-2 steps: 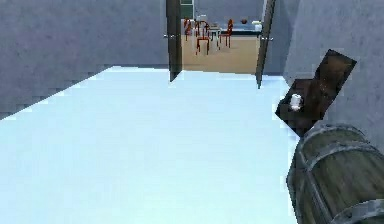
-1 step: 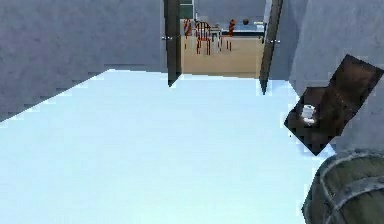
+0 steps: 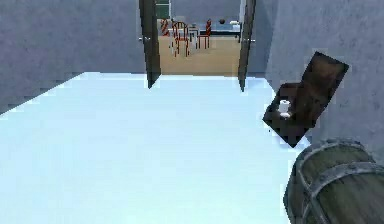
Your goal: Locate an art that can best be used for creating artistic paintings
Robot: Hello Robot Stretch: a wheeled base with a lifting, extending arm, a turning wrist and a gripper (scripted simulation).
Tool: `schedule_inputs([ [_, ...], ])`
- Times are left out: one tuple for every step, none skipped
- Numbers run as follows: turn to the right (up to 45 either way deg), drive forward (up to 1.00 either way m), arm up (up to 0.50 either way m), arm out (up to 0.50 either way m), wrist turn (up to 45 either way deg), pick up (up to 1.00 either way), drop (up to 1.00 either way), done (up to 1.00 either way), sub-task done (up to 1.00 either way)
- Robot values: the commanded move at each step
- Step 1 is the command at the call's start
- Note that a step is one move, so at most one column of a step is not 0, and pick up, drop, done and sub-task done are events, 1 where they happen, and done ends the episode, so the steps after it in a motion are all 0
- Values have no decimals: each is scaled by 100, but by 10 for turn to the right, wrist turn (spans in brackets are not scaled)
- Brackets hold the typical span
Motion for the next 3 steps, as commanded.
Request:
schedule_inputs([
  [0,100,0,0,0,0,0,0,0],
  [0,100,0,0,0,0,0,0,0],
  [0,100,0,0,0,0,0,0,0],
])
